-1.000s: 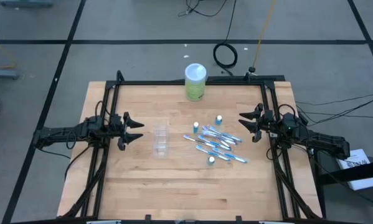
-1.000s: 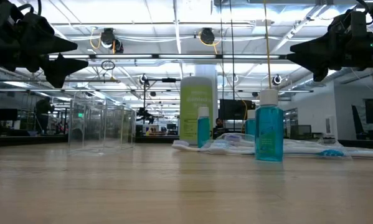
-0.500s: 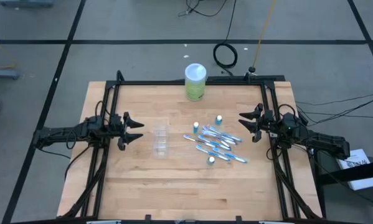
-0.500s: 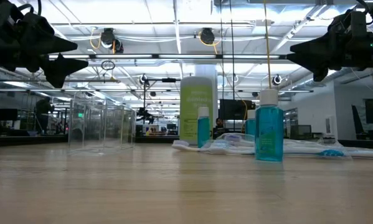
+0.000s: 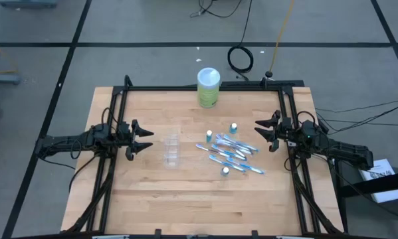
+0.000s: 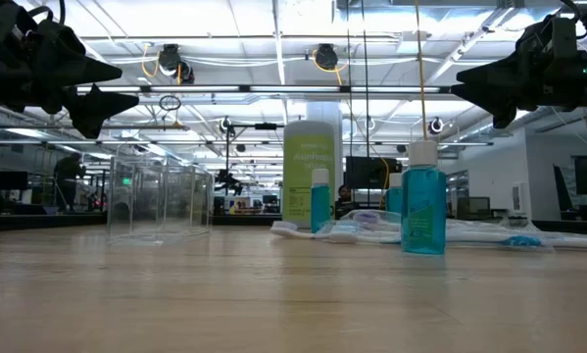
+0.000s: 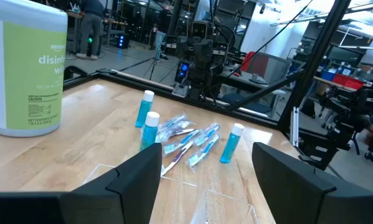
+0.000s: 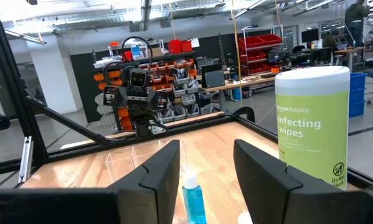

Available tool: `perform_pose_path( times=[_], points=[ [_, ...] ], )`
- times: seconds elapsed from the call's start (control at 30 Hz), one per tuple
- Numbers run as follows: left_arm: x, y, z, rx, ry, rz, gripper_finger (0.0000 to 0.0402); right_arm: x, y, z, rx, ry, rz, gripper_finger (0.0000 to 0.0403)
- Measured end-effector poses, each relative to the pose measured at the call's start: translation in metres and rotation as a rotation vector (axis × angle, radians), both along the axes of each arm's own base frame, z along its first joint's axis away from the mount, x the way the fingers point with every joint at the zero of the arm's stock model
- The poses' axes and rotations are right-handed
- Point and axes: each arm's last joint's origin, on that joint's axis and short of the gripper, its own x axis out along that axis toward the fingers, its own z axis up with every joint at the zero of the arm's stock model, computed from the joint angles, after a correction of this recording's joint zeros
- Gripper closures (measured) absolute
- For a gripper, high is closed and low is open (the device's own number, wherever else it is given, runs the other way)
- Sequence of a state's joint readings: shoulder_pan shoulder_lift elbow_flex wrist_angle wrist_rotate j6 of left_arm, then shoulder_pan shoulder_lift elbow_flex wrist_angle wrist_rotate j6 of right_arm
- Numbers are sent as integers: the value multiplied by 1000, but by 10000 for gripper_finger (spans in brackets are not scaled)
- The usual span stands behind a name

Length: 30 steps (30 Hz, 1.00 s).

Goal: Pick & Place toothbrushing station

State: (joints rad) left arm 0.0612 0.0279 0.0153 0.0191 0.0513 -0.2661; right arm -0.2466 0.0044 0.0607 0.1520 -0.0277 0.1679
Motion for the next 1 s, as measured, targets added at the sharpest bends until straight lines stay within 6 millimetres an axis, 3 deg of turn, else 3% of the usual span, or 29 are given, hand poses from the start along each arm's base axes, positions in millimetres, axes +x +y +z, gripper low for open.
perform_pose_path(
  times=[0.6, 0.8, 1.0],
  points=[
    [0, 0, 0, 0, 0, 0, 146, 1, 1, 4, 14, -40, 33, 261],
    [0, 0, 0, 0, 0, 0, 146, 15, 5, -11, 59, 129, 97, 233],
    [0, 0, 0, 0, 0, 0, 146, 31, 13, -40, 149, 405, -38, 183]
  ],
)
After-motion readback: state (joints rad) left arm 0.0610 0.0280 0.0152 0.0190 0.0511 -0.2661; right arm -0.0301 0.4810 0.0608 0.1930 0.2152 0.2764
